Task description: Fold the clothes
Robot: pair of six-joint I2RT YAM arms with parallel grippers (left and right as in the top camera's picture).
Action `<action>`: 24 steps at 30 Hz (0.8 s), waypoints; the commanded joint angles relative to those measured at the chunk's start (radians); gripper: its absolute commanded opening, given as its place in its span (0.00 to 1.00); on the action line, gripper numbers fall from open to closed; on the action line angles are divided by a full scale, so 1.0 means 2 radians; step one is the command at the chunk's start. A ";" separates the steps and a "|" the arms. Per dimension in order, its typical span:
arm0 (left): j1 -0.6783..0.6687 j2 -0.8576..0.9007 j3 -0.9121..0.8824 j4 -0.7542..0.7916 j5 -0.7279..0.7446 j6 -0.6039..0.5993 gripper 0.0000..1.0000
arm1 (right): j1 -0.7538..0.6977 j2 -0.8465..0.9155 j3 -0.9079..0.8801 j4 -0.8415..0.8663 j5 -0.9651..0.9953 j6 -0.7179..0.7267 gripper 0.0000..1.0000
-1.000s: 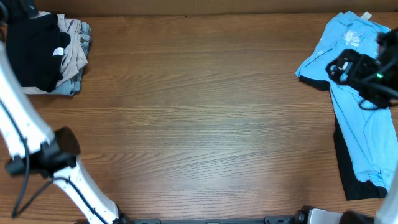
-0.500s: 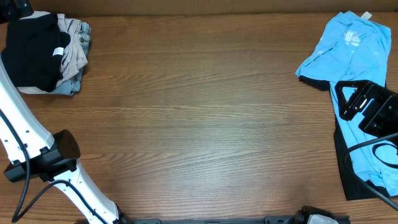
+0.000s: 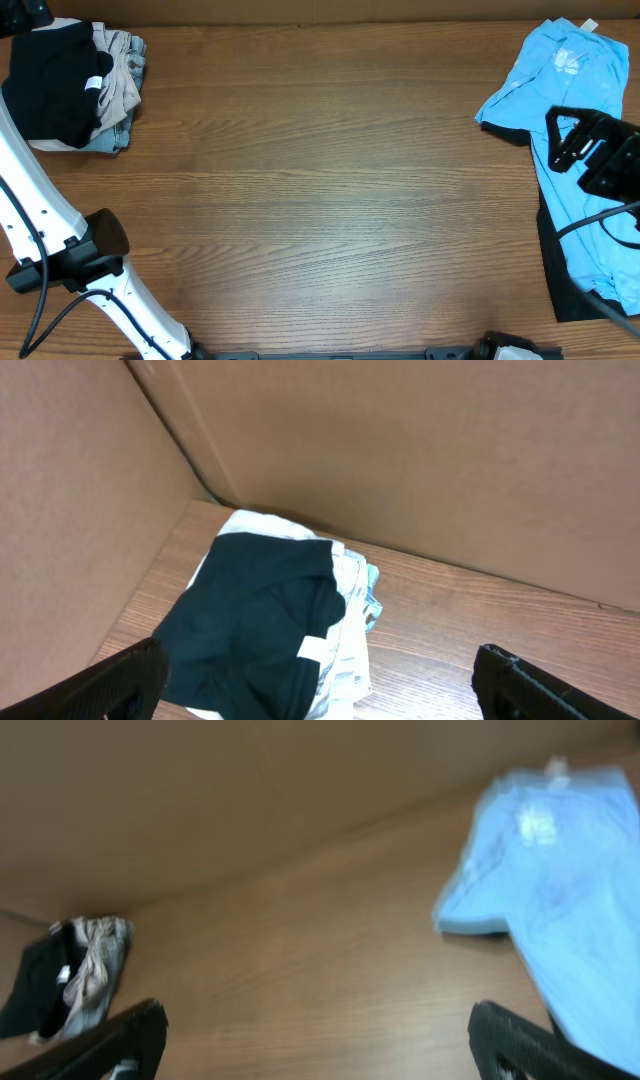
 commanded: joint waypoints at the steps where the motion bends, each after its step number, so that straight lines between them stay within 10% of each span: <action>1: 0.002 -0.002 0.003 0.001 0.005 -0.005 1.00 | 0.025 -0.066 -0.099 0.068 0.020 -0.013 1.00; 15: 0.002 -0.002 0.003 0.001 0.005 -0.005 1.00 | 0.074 -0.370 -0.667 0.531 0.037 -0.013 1.00; 24: 0.002 -0.002 0.003 0.001 0.005 -0.005 1.00 | 0.097 -0.480 -0.866 0.674 0.079 -0.013 1.00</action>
